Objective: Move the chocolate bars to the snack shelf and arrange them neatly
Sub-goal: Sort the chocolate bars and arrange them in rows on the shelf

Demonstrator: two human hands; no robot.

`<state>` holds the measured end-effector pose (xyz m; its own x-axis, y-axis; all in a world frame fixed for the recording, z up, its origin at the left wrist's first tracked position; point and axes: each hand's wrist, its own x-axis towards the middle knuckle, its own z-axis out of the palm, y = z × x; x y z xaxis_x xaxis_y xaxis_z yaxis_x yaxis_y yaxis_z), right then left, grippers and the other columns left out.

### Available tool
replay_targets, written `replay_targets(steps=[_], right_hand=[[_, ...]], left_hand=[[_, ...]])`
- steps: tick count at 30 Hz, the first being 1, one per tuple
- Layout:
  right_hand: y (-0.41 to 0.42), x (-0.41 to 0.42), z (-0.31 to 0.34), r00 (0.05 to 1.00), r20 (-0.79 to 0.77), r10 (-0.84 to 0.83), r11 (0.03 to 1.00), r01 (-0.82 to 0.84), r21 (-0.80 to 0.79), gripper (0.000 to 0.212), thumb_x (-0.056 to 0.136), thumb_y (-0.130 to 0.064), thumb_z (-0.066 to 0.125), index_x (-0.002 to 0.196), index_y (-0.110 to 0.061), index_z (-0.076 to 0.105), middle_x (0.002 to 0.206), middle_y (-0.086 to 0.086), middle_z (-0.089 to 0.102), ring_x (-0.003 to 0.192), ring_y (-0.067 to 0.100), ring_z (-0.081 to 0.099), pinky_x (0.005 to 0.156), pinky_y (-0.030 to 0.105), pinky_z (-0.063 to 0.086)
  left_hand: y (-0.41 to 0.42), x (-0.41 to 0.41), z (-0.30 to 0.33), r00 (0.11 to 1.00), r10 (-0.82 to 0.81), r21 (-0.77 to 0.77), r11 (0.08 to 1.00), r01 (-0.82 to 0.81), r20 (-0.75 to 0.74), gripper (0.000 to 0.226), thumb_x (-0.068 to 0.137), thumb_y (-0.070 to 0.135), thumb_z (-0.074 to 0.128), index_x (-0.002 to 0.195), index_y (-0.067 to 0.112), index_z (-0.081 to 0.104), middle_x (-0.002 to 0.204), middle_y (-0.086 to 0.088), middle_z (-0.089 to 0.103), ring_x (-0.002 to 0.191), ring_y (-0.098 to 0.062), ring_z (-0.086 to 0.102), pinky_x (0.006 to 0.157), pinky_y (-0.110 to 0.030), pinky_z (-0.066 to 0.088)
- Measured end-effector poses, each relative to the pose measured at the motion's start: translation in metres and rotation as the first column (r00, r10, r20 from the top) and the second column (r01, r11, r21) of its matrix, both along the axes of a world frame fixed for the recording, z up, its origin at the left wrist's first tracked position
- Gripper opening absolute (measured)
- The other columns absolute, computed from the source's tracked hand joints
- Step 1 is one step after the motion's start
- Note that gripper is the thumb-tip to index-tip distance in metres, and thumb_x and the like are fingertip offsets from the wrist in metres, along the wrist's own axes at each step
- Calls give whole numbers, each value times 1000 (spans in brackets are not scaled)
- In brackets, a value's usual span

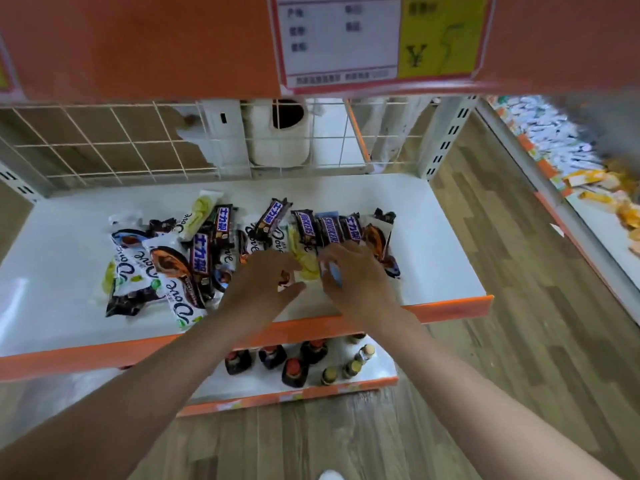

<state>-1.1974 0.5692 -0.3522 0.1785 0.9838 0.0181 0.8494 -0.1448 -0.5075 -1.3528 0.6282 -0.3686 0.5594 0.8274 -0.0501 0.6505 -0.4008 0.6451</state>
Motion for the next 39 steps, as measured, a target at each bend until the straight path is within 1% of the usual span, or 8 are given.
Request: replay_targets(steps=[4,10,18,27,30,33,35,39], right_hand=[[18,4,-7,993,42,-112,994,113,-10,24,87,-17,57,110,-21,59,114,1,56,113,22,44,95,37,39],[30,5,-16,993,52,-105,991,108,-72,42,87,-13,57,127,-22,50,126,3,47,120,25,42,96,43,43],[29,3,-28,975,206,-86,987,111,-113,45,93,-25,48,136,-28,37,135,6,41,126,28,37,106,40,28],[10,-7,-33,939,341,-41,993,76,-90,38,88,-32,53,125,-26,44,133,4,42,121,24,41,99,39,30],[1,-9,-35,945,326,-4,995,36,-93,36,88,-28,51,124,-26,48,141,5,38,127,24,38,100,39,29],[-5,-7,-35,962,270,41,998,-25,-61,36,84,-16,51,119,-24,56,118,0,59,126,21,40,99,38,30],[-6,-5,-34,972,236,23,999,-12,-49,34,84,-14,51,116,-24,58,109,-2,64,126,20,41,99,37,29],[3,-2,-32,972,235,-6,995,29,-95,49,83,-15,52,129,-31,45,121,-2,57,120,21,43,99,39,28]], left_hand=[[11,10,-6,998,-9,28,1000,10,-60,25,86,35,62,107,23,61,109,4,60,105,-17,53,93,-40,44],[16,26,-11,979,7,94,995,12,-205,39,88,34,58,124,21,50,128,-1,48,123,-21,38,99,-41,37],[29,41,-22,875,-112,156,966,207,-470,65,98,30,36,149,24,-4,158,3,-5,143,-22,10,110,-44,24],[6,17,-29,896,-63,254,948,191,-439,60,97,29,37,149,20,8,155,2,14,140,-17,19,108,-35,21],[-2,5,-27,909,-71,289,935,204,-411,56,93,23,46,145,16,27,141,-6,36,127,-25,38,99,-36,32],[-10,-2,-24,931,-87,337,917,214,-355,42,83,7,58,125,5,53,115,-16,54,101,-34,56,80,-39,43],[-12,-3,-23,939,-85,329,923,201,-333,34,82,4,58,117,3,57,109,-17,55,95,-35,57,74,-37,42],[-8,5,-20,945,20,317,944,90,-328,48,83,5,50,129,13,43,136,-10,35,117,-28,42,84,-33,36]])
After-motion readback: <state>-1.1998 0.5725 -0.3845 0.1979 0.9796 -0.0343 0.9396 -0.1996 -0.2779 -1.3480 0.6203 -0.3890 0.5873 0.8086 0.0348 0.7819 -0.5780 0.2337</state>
